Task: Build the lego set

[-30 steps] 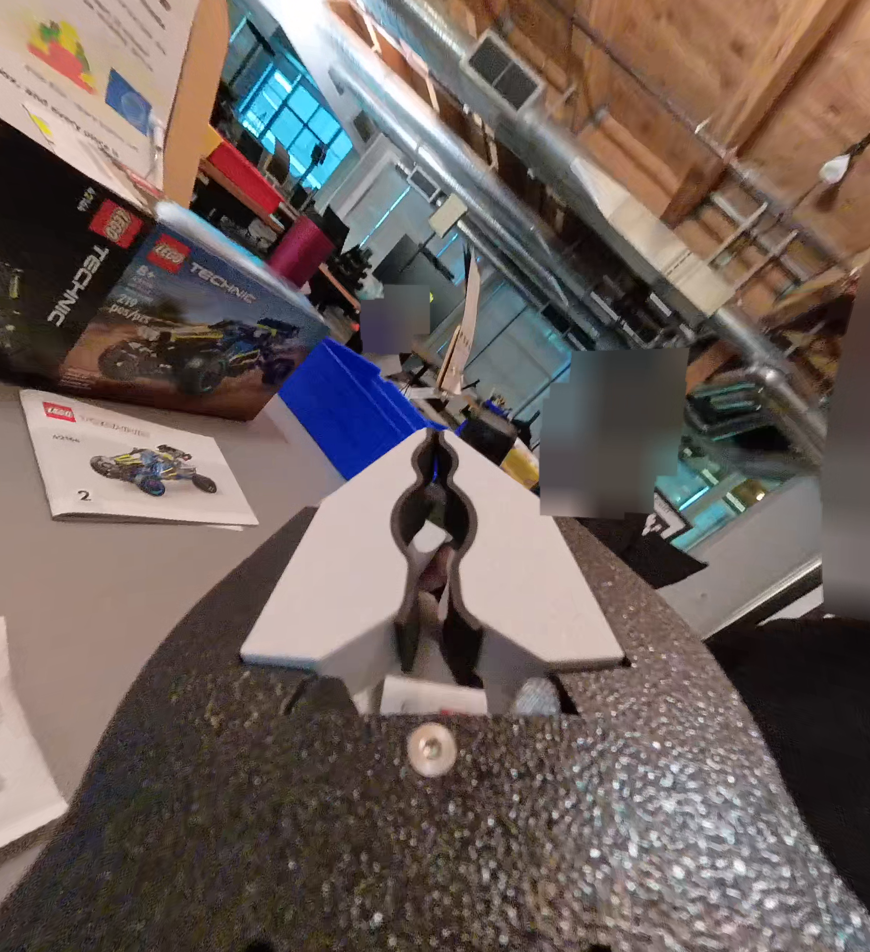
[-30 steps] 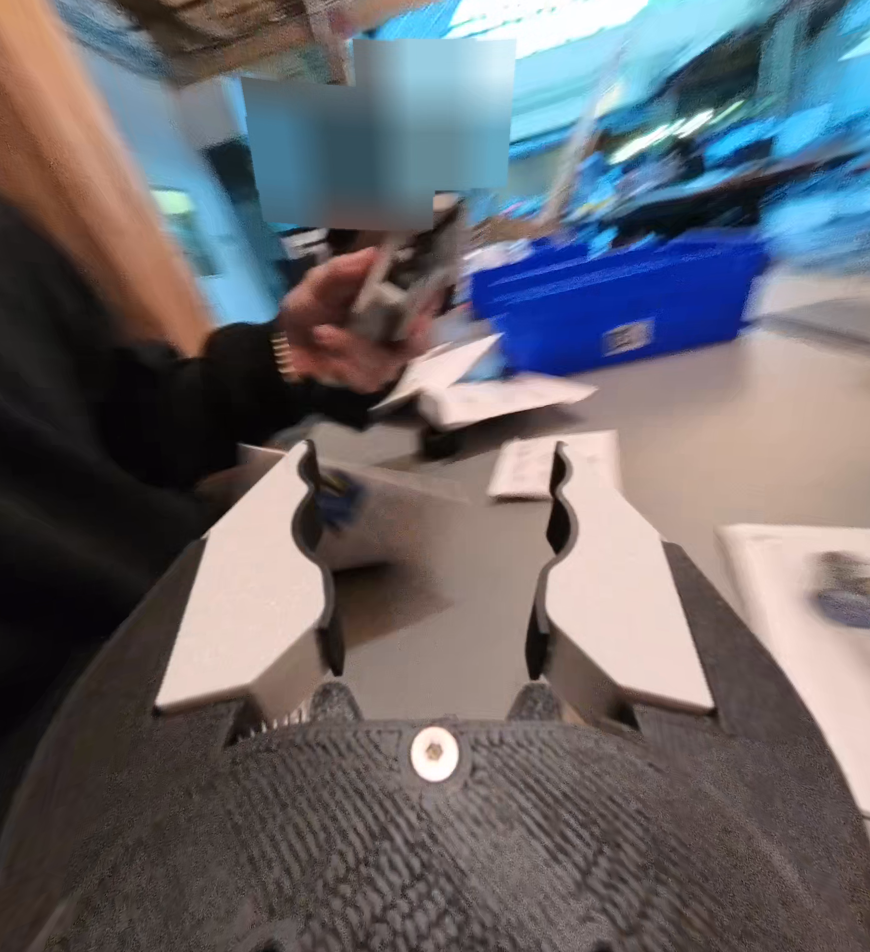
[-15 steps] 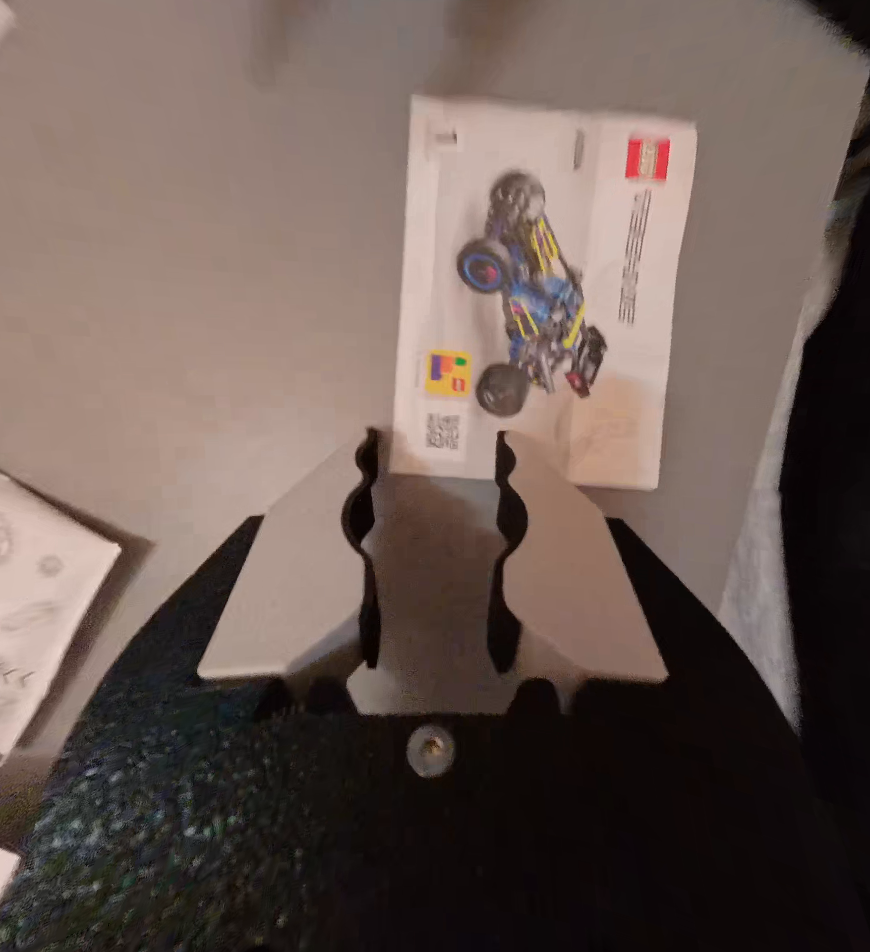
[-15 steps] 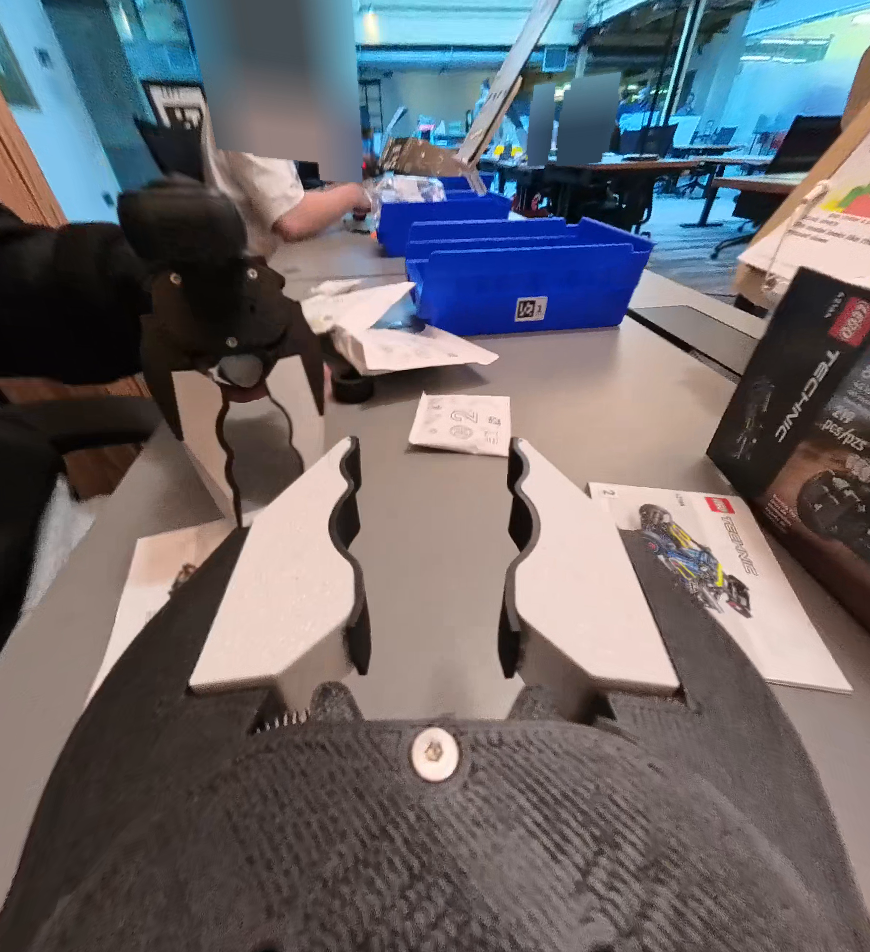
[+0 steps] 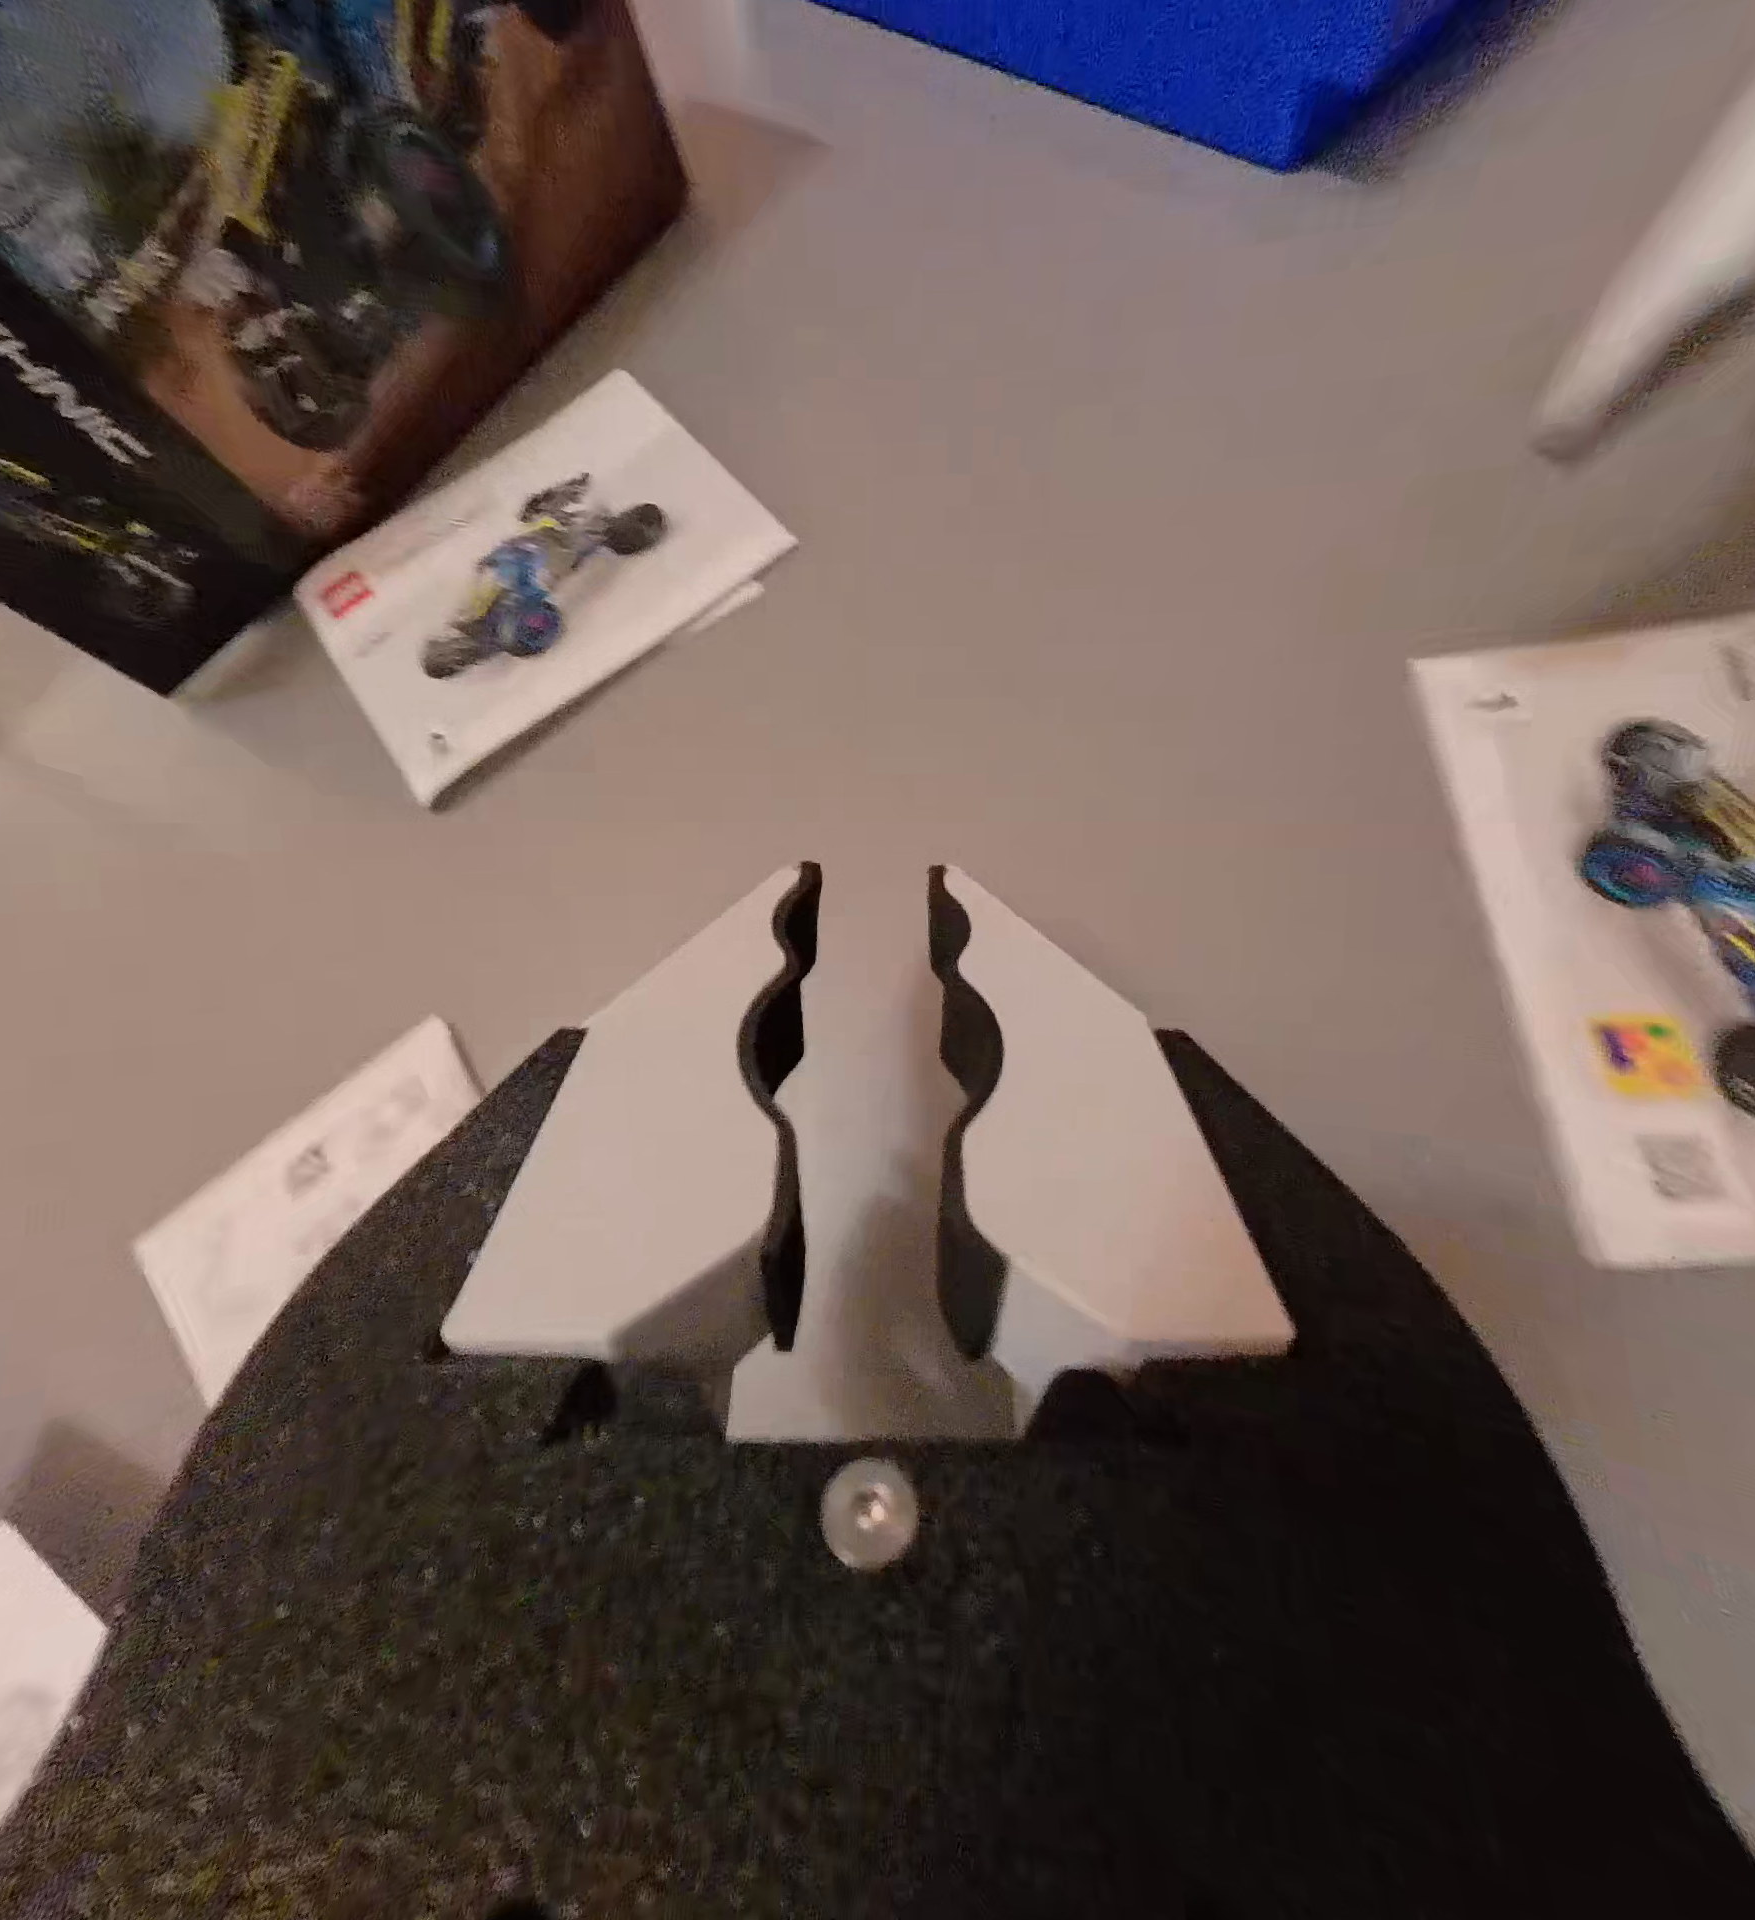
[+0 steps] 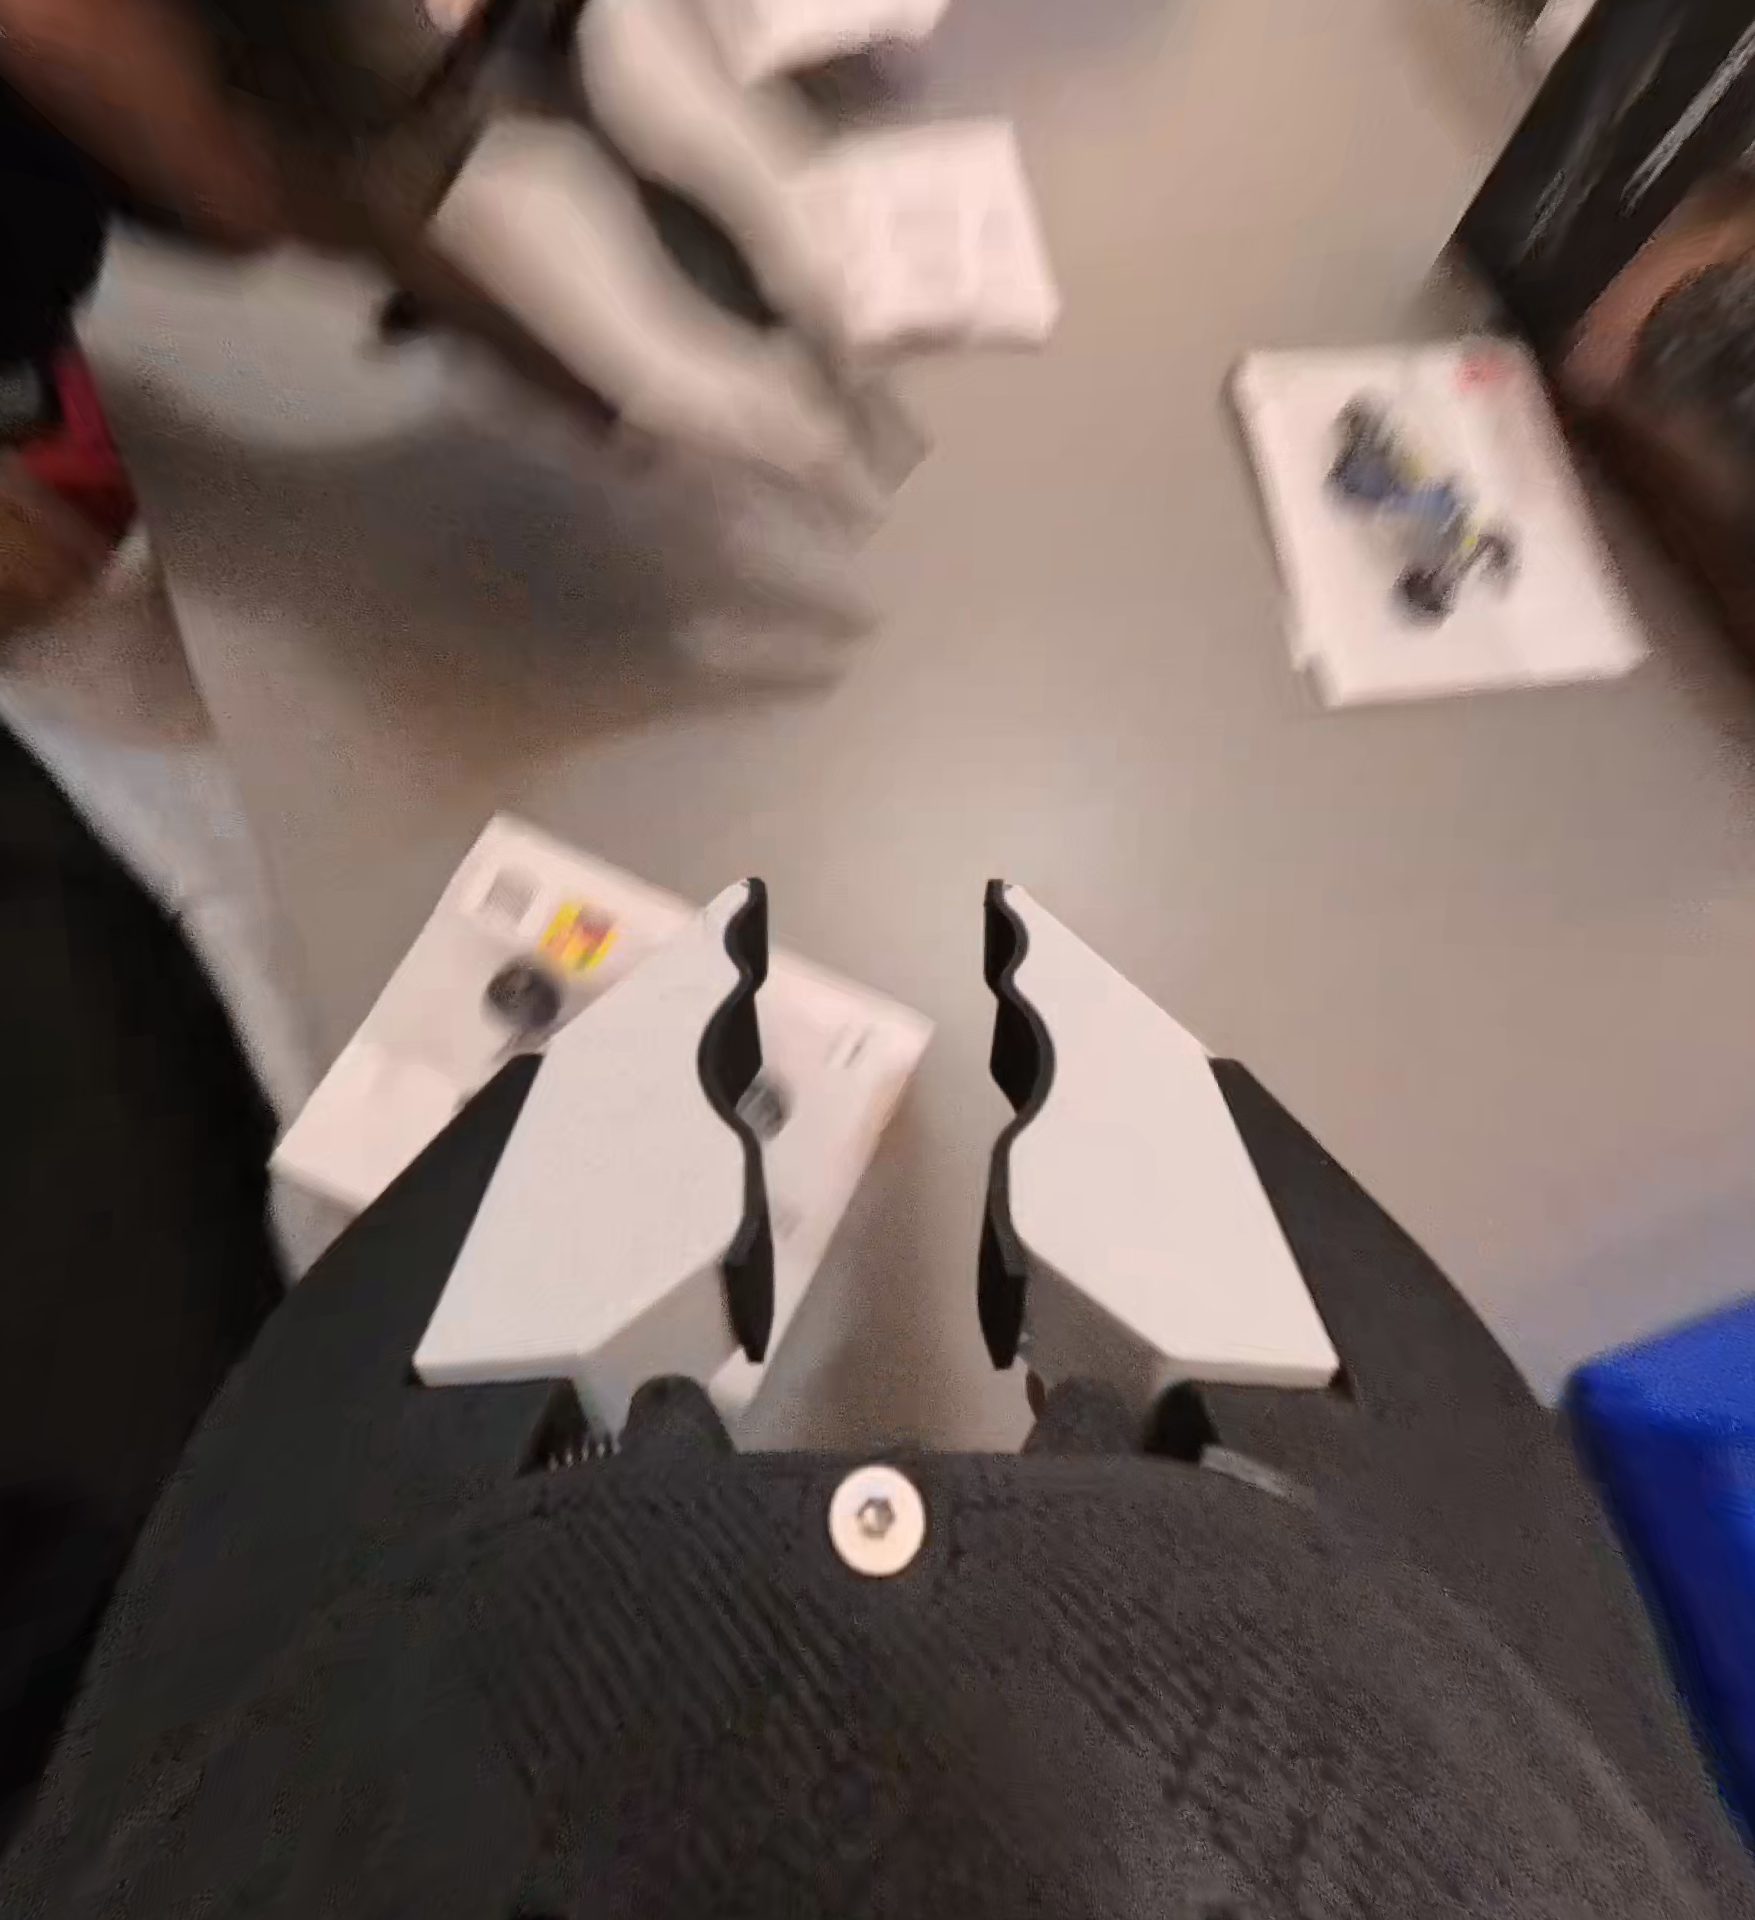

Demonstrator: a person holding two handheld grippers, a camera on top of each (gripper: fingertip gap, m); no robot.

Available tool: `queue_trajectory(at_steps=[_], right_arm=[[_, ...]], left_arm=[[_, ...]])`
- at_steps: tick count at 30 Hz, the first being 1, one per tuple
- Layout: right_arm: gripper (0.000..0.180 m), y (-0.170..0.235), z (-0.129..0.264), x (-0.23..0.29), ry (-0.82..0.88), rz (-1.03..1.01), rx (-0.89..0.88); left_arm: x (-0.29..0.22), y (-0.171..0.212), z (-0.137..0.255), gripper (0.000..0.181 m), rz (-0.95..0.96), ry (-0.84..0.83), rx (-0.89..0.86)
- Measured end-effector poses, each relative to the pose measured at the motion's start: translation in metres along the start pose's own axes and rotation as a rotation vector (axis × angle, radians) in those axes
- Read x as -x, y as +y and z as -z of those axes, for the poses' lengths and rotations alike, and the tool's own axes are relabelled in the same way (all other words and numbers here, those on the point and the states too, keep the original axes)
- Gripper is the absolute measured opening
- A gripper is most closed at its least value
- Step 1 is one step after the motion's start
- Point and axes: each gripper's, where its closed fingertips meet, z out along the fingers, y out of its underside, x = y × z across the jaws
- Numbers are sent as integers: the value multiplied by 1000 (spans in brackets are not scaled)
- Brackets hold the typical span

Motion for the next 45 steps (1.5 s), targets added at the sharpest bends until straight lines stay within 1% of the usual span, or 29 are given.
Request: queue_trajectory(at_steps=[2,5,6,8,10,11,14,16,17,20,22,24,25,27,29,31,32,33,34,35,36,37,38,40,41,42,43,44,45], right_arm=[[40,36,0,30,13,-8,149],[34,71,-9,54,37,-75,243],[31,76,-12,60,29,-94,250],[28,75,-14,65,22,-102,199],[19,79,-11,64,18,-102,205],[15,80,-10,62,14,-74,212],[15,75,-15,57,-45,43,185],[14,66,-25,45,-72,103,167],[10,60,-33,37,-75,135,156],[2,34,-64,7,-76,271,124],[0,16,-85,-7,-127,297,105],[0,2,-101,-14,-199,288,79],[0,-3,-107,-19,-210,277,65],[0,-7,-111,-32,-171,258,43],[0,1,-104,-49,-82,236,57],[0,13,-89,-61,-4,177,70],[0,17,-81,-61,11,142,61],[0,19,-73,-57,10,117,37],[0,20,-66,-50,-5,102,10],[1,21,-62,-43,-22,91,-9],[2,24,-60,-38,-33,75,-13],[2,26,-60,-34,-43,54,-7],[4,25,-62,-30,-53,34,-5],[9,17,-69,-21,-61,24,-22],[11,15,-74,-17,-61,37,-18],[12,16,-78,-14,-54,57,4],[14,18,-82,-13,-44,80,23],[13,14,-84,-12,-45,90,-5],[13,14,-85,-10,-61,91,-6]], left_arm=[[41,-20,-24,17,11,-52,21],[84,-46,-72,3,70,-21,1],[97,-47,-88,0,98,-17,23],[112,-39,-114,0,134,15,85],[110,-24,-126,0,146,73,153],[112,-19,-124,0,162,69,164],[123,2,-101,0,157,8,210],[148,23,-82,0,163,-99,254],[165,33,-73,0,181,-154,276],[217,58,-55,0,327,-259,319],[248,65,-54,0,438,-291,311],[273,69,-55,0,484,-334,298],[280,70,-55,0,499,-347,298],[297,74,-56,0,502,-390,310],[315,79,-53,0,539,-452,299],[315,77,-52,0,592,-460,299],[312,67,-50,0,548,-467,270],[302,44,-52,0,464,-442,195],[280,16,-58,0,360,-357,111],[247,-10,-66,0,252,-226,53],[212,-25,-75,6,167,-86,49],[181,-29,-84,21,116,27,94],[164,-30,-93,38,109,67,147],[142,-35,-113,46,154,83,185],[125,-40,-120,65,176,125,190],[110,-43,-126,79,192,154,196],[100,-42,-131,79,191,154,217],[97,-36,-136,80,171,122,266],[100,-31,-140,85,153,65,307]])
